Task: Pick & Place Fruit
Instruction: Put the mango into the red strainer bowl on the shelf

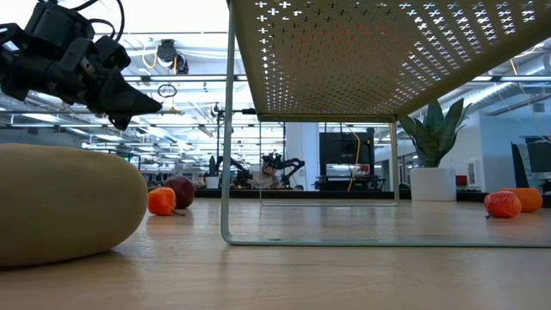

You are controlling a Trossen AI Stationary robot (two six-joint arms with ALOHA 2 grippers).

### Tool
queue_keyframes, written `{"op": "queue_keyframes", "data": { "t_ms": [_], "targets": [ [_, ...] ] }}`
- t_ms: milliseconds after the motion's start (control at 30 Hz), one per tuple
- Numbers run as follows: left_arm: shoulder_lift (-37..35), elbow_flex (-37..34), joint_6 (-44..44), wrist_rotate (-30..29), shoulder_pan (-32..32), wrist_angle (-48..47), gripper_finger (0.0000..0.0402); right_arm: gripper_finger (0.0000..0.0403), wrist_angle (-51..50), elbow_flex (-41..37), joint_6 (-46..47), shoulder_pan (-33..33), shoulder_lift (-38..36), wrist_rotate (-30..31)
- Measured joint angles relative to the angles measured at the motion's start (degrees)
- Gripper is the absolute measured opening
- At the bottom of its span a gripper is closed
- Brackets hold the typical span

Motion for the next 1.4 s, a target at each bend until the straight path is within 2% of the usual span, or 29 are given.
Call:
{"op": "queue_keyframes", "data": {
  "t_ms": [67, 167, 533, 933, 1133, 1400],
  "targets": [
    [-0.02, 0.0, 0.02, 0.0, 0.01, 0.0, 0.0021, 0.0232, -3.28, 2.2, 1.9, -1.69, 1.85, -0.81],
    [-0.02, 0.0, 0.0, 0.0, 0.02, 0.0, 0.0021, 0.0232, -6.23, 4.06, 4.65, -4.54, 4.3, -5.42],
    [-0.02, 0.0, -0.02, 0.0, 0.02, 0.0, 0.0021, 0.0231, -16.78, 4.43, 17.18, -13.85, 8.11, -21.91],
    [-0.02, 0.0, -0.59, 0.02, 0.0, -0.02, 0.0021, 0.0233, -31.43, 4.43, 24.73, -17.51, 8.08, -37.34],
    [-0.01, 0.0, -0.81, 0.02, 0.02, -0.02, 0.0021, 0.023, -37.65, 4.43, 24.54, -17.54, 6.9, -39.08],
    [0.09, 0.0, -1.07, 0.07, 0.01, -0.07, 0.0021, 0.0235, -40.81, 4.43, 22.64, -18.3, 6.03, -40.59]
  ]
}}
